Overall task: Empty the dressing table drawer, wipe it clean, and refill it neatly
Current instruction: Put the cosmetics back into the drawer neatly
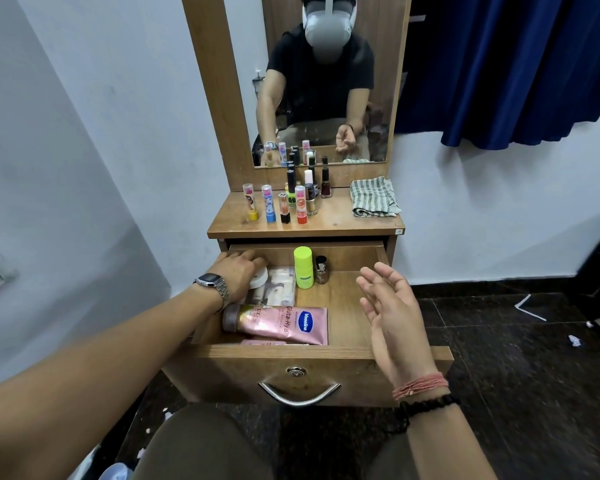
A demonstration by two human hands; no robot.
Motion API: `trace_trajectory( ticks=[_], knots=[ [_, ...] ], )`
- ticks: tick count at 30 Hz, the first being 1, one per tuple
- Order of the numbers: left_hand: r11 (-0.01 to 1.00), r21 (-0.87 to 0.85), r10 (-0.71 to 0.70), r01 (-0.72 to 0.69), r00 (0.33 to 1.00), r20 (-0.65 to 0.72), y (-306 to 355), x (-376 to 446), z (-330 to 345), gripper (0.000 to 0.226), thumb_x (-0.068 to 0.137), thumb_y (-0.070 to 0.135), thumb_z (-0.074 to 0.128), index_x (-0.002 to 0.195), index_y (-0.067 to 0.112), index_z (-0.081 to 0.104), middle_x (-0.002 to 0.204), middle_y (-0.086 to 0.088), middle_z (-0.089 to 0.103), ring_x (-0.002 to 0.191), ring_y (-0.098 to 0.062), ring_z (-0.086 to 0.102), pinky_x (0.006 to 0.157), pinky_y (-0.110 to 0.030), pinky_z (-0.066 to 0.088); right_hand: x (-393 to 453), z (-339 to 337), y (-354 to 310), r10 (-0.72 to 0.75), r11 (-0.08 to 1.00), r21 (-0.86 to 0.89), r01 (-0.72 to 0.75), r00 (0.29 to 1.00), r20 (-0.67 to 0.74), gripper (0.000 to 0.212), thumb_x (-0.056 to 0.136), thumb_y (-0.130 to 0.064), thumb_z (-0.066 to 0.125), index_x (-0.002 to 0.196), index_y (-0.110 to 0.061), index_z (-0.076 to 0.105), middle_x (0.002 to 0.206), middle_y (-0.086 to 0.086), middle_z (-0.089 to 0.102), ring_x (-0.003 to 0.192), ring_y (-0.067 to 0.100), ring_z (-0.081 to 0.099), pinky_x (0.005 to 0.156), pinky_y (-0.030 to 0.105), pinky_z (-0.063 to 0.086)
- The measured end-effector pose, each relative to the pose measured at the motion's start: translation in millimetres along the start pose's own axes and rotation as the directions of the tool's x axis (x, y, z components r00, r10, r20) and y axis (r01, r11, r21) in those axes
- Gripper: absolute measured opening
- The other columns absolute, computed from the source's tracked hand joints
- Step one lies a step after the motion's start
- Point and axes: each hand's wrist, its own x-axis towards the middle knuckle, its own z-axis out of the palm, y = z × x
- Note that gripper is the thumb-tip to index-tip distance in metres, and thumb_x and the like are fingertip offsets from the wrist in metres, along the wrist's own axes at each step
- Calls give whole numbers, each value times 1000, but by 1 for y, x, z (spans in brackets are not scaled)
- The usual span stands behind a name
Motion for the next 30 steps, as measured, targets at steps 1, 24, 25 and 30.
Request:
trace_trajectory(
  ticks=[1, 24, 25, 30],
  knots=[
    [1000, -10, 8, -8, 1000, -16, 0, -1, 0, 61, 81, 13, 63, 135, 31, 42, 137, 1, 46, 125, -22, 45, 102, -36, 34, 0, 0, 0, 0, 1000, -1, 0, 1000, 1, 24, 95, -10, 51, 113, -26, 54, 121, -2, 62, 113, 10, 59, 88, 24, 43],
    [996, 42, 86, -81, 989, -122, -5, -14, -8, 24, 83, 14, 56, 104, 26, 54, 114, 3, 55, 108, -20, 53, 83, -31, 36, -1, -3, 0, 4, 1000, 2, -4, 1000, 19, 27, 95, -11, 53, 119, -23, 53, 122, -2, 63, 115, 10, 59, 87, 22, 44],
    [995, 35, 92, -88, 988, -127, -6, -15, -9, 23, 84, 15, 56, 105, 26, 54, 115, 3, 55, 108, -19, 53, 84, -31, 36, -1, -2, 0, 4, 1000, 3, -4, 1000, 20, 27, 95, -11, 53, 119, -23, 53, 122, -2, 63, 115, 10, 59, 87, 22, 44],
    [992, 9, 129, -129, 975, -179, -8, -24, -25, 26, 87, 19, 53, 111, 28, 56, 118, 4, 55, 107, -18, 54, 83, -30, 37, -3, -1, -2, -9, 1000, 3, 9, 1000, 16, 26, 95, -9, 52, 118, -22, 54, 120, -2, 63, 113, 10, 59, 87, 22, 44]
  ],
)
